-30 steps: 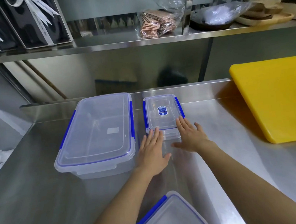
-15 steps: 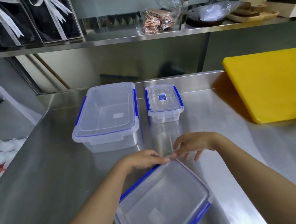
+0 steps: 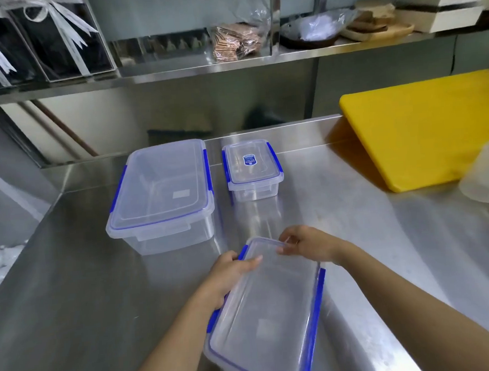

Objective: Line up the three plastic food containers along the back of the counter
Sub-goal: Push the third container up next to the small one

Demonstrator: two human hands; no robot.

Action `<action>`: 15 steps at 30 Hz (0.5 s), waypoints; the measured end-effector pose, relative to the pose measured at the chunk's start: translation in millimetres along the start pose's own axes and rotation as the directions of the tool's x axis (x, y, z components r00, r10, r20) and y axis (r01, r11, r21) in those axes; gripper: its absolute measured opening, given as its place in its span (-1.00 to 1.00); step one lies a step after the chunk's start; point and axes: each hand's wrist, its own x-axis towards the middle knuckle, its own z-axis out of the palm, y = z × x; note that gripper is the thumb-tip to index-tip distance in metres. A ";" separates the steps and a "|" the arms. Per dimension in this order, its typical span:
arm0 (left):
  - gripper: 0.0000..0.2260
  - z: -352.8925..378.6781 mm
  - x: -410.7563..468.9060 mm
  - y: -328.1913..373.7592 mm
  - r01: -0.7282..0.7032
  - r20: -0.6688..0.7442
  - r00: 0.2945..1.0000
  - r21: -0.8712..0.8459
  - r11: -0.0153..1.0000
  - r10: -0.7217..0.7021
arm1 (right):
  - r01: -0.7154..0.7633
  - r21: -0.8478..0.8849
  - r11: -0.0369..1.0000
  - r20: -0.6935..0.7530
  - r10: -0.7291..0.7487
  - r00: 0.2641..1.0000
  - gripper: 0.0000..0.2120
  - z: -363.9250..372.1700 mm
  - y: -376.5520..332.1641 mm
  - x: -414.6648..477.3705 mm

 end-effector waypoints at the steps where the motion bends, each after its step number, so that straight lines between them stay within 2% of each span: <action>1: -0.55 6.3 1.6 1.2 -0.003 -0.078 0.997 -0.086 0.996 -0.004 | -0.002 -0.017 1.000 -0.090 0.000 0.996 -0.62 2.2 2.3 2.4; 3: -0.51 20.1 4.8 6.2 -0.024 -0.242 0.970 -0.223 0.975 -0.031 | -0.039 -0.071 0.997 -0.245 0.021 0.969 -0.49 5.0 6.3 4.1; 5: -0.47 30.6 7.7 10.5 -0.057 -0.418 0.907 -0.252 0.966 -0.055 | -0.066 -0.120 0.991 -0.341 0.021 0.940 -0.36 2.6 6.5 -1.5; 8: -0.55 34.8 9.1 11.4 -0.123 -0.510 0.860 -0.170 0.978 0.020 | 0.016 -0.102 0.995 -0.301 -0.046 0.952 -0.23 -4.8 6.5 -15.0; 10: -0.64 34.5 9.6 9.4 -0.167 -0.441 0.891 -0.095 0.981 0.109 | 0.037 -0.177 0.983 -0.124 -0.060 0.991 -0.12 -7.8 8.6 -23.2; 11: -0.63 34.3 8.0 9.6 -0.181 -0.348 0.927 -0.093 0.979 0.139 | 0.036 -0.248 0.968 0.001 -0.037 0.999 -0.04 -7.9 10.2 -26.4; 12: -0.53 34.4 7.2 9.8 -0.185 -0.225 0.961 -0.084 0.979 0.162 | 0.034 -0.334 0.942 0.108 0.002 0.994 0.04 -7.6 11.9 -28.5; 13: -0.35 33.8 5.8 11.0 -0.182 -0.093 0.980 -0.039 0.983 0.178 | 0.030 -0.419 0.907 0.173 0.047 0.984 0.12 -7.6 13.1 -29.8; 15: -0.04 32.8 2.9 15.4 -0.171 0.065 0.984 0.123 0.978 0.164 | 0.012 -0.537 0.843 0.210 0.120 0.970 0.21 -8.4 12.8 -30.5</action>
